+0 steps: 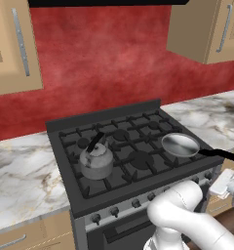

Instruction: Pick the pan from the cabinet and place it on the stove. Then turn on the stove burner for the pan.

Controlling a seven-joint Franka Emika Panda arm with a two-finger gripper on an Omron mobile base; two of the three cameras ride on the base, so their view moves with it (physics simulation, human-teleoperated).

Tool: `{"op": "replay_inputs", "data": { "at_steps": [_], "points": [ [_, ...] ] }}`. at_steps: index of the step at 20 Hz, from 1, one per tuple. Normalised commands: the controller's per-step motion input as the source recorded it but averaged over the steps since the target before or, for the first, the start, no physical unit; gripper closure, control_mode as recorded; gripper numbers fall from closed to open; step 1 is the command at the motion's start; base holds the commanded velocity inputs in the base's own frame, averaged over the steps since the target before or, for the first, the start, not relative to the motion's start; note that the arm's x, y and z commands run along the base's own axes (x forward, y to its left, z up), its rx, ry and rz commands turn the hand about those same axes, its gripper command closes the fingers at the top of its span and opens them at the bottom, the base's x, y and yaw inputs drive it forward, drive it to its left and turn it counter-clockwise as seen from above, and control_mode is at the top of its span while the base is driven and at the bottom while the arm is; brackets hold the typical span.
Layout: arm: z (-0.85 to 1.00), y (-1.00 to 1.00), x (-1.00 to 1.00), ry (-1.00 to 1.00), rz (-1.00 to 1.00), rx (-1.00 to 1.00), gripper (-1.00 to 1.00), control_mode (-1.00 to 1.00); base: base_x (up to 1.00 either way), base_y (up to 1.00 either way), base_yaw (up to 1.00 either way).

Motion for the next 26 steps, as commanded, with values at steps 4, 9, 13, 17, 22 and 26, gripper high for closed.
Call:
{"op": "replay_inputs", "data": {
  "at_steps": [4,9,13,17,22,26],
  "points": [
    [-0.1,-0.12,0.13,0.0,0.0,0.0,-1.0,-1.0,0.0,0.0,0.0],
    [-0.11,-0.13,0.14,0.0,0.0,0.0,-1.0,-1.0,0.0,0.0,0.0],
    [-0.14,-0.06,0.16,0.0,0.0,0.0,-1.0,-1.0,0.0,0.0,0.0],
    [-0.1,0.0,0.14,0.0,0.0,0.0,-1.0,-1.0,0.0,0.0,0.0],
    [-0.16,0.0,0.09,0.0,0.0,0.0,-1.0,-1.0,0.0,0.0,0.0],
    [-0.2,0.12,0.03,0.0,0.0,0.0,-1.0,-1.0,0.0,0.0,0.0]
  ]
}}
